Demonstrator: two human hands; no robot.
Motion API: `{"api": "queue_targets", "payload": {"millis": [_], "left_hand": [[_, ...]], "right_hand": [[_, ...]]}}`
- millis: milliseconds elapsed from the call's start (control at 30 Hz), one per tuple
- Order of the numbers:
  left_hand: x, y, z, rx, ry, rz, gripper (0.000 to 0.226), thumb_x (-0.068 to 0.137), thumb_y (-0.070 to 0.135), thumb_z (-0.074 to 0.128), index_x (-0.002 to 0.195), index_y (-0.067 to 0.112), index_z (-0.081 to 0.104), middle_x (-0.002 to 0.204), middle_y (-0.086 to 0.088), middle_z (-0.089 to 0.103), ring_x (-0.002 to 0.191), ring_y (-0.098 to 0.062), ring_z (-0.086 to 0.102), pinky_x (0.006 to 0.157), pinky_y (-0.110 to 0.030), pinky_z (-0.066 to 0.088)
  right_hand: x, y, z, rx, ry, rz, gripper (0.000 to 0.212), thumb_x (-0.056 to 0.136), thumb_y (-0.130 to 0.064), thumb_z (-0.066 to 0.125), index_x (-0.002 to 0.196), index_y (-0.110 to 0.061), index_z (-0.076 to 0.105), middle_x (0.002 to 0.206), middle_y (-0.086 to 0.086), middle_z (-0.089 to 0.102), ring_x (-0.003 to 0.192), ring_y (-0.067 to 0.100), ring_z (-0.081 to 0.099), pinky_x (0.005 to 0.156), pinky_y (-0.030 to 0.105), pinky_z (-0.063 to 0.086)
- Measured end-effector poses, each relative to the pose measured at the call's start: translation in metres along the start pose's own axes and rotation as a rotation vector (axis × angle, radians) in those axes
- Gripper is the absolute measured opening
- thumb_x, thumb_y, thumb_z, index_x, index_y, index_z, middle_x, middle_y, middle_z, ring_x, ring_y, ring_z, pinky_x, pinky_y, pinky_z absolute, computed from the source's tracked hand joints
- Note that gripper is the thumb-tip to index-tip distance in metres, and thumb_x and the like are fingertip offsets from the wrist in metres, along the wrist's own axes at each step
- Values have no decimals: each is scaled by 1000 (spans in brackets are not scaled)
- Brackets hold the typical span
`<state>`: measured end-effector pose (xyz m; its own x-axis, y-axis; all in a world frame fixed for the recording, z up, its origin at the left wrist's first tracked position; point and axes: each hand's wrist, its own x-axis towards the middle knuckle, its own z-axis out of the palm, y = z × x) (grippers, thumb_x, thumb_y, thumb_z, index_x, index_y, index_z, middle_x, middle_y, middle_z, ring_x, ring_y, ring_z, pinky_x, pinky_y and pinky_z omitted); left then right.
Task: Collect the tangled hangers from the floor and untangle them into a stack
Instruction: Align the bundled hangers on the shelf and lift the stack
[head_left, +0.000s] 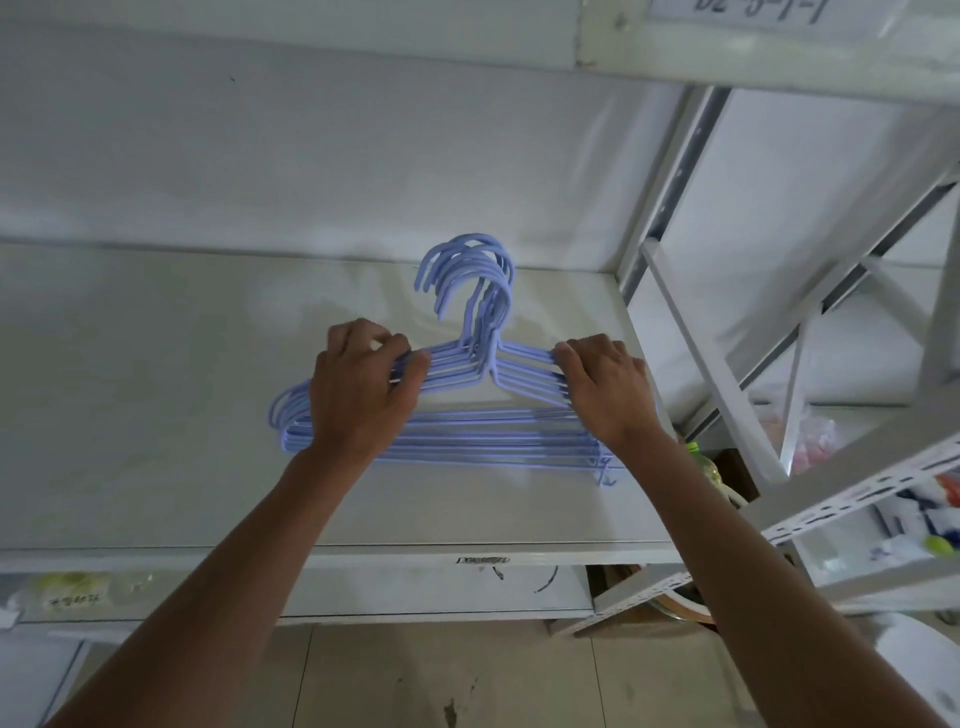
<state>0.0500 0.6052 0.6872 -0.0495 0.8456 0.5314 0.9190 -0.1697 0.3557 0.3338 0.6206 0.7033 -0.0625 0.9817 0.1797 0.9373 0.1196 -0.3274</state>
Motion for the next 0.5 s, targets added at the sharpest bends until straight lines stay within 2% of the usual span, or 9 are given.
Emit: {"api": "queue_targets", "payload": {"millis": [67,133,167,233,267,333,400,433,500], "left_hand": [[-7,-5,-4,-37,-25,47,35,98,49,47,109,28,72,109,3,63,110,-26,55,82,-41,52],[-13,-11,-9,32,-147,210,51,97,59,39,137,31,56,112,5,62,103,-24,60,80,-42,52],[-15,-14,-12,61,-200,272,59,94,65,39,141,30,49,112,6,64,100,-23,63,79,-41,52],[-14,-19,-19,120,-248,301,66,84,75,46,134,32,49,107,10,68,94,-20,68,74,-37,53],[-12,-22,-21,158,-239,292,61,81,77,49,125,34,52,99,11,70,88,-21,71,69,-35,53],[-8,-24,-24,230,-209,243,48,79,74,55,101,31,57,76,5,71,70,-28,71,60,-34,51],[-10,-21,-23,245,-195,179,44,78,66,55,80,22,60,59,-5,65,59,-35,67,57,-35,49],[-13,-20,-23,236,-197,152,46,76,64,51,73,20,60,56,-8,63,58,-37,65,56,-34,46],[-17,-17,-23,220,-208,130,50,75,64,45,65,18,61,54,-10,60,56,-37,63,55,-30,38]], "right_hand": [[-9,-2,2,-49,47,-9,40,106,-40,23,110,-27,61,113,0,63,109,28,53,89,37,33],[-13,-7,0,-21,65,-65,48,103,-44,16,116,-27,59,110,-2,64,107,27,56,87,36,34],[-16,-10,-3,43,76,-107,50,102,-48,17,120,-27,58,111,-3,65,106,26,58,88,37,37],[-24,-11,-5,64,81,-265,54,101,-60,25,127,-24,56,110,-4,65,104,23,61,91,40,42],[-27,-11,-4,1,78,-343,59,99,-67,32,130,-22,55,108,-3,65,101,23,61,90,40,45],[-29,-7,0,-153,118,-426,61,90,-70,52,123,-19,58,96,-2,67,84,25,65,76,39,52],[-30,-8,4,-270,187,-407,42,82,-52,75,97,-15,63,69,0,65,55,31,62,53,33,51],[-29,-9,5,-295,214,-374,36,78,-42,81,86,-13,61,58,0,61,44,33,57,46,28,46],[-27,-12,6,-300,234,-323,35,75,-34,84,73,-13,57,48,1,54,36,33,49,45,24,35]]}}
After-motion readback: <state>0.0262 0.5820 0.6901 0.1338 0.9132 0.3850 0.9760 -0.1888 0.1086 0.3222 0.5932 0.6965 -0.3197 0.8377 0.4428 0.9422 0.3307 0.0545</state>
